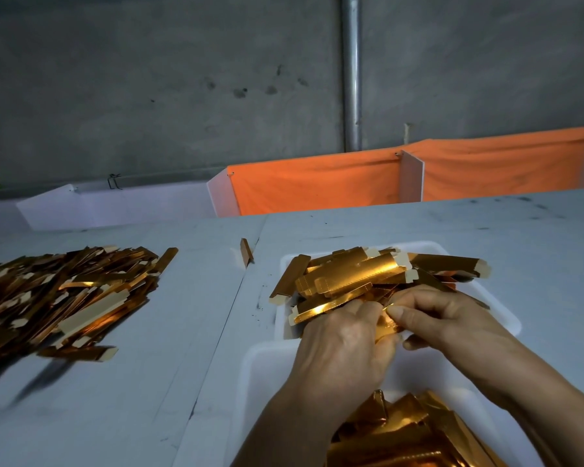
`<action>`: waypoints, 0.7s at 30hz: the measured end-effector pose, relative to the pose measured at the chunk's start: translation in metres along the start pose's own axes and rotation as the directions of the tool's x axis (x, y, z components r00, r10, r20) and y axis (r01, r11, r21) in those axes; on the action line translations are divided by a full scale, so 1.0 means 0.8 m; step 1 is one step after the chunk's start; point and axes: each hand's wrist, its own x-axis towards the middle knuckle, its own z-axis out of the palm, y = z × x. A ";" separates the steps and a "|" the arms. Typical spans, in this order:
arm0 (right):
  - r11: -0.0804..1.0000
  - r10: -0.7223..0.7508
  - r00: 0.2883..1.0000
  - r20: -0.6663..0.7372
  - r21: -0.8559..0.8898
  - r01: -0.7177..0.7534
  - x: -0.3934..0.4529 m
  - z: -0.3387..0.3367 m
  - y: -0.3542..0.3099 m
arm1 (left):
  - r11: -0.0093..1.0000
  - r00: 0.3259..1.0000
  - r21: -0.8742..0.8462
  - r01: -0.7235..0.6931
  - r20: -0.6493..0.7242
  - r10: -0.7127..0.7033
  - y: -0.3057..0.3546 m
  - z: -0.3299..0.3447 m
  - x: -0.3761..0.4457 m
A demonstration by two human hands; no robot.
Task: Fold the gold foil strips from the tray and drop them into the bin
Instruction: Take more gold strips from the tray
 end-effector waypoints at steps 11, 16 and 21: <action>0.986 -0.116 0.991 0.061 0.127 0.108 -0.005 -0.020 -0.013 | 0.912 0.976 -0.361 0.193 0.162 -0.143 -0.008 -0.011 -0.003; 0.976 -0.123 0.990 0.066 0.189 0.109 -0.002 -0.021 -0.014 | 0.864 0.981 -0.466 0.191 0.127 -0.149 -0.007 -0.018 -0.004; 0.982 -0.127 0.988 0.090 0.151 0.112 -0.003 -0.021 -0.014 | 0.871 0.986 -0.462 0.165 0.110 -0.128 -0.008 -0.019 -0.005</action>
